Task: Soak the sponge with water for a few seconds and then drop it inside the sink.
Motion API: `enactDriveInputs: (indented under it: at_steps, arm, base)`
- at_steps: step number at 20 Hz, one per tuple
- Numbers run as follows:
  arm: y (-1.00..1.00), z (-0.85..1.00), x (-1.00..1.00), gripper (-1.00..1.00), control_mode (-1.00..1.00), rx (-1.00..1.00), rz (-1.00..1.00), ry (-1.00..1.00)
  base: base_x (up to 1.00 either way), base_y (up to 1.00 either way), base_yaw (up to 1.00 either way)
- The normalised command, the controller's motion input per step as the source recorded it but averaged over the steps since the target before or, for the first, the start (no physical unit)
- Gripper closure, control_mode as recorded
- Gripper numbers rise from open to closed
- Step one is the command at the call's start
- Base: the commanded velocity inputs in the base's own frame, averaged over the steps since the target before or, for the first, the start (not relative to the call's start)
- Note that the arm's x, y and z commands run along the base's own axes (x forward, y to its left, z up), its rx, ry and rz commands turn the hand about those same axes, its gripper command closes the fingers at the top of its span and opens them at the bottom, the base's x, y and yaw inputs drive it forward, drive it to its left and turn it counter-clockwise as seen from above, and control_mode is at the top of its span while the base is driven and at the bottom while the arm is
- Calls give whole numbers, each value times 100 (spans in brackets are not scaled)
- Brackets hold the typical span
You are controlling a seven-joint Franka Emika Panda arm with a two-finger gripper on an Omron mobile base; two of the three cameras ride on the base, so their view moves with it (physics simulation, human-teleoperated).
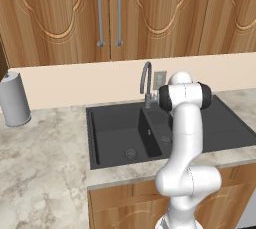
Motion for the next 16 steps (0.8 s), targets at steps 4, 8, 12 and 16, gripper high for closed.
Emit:
enactDriveInputs:
  at_steps: [4,8,12,16]
  arm:
    - [-92,28,0,-100,-100,3,-15,10]
    - [-99,13,0,-100,-100,1,-17,13]
    - [-98,8,0,-100,-100,0,-17,12]
    - [-74,9,0,-100,-100,1,-12,7]
  base:
    - [0,0,0]
    - [0,0,0]
    - [0,0,0]
    - [0,0,0]
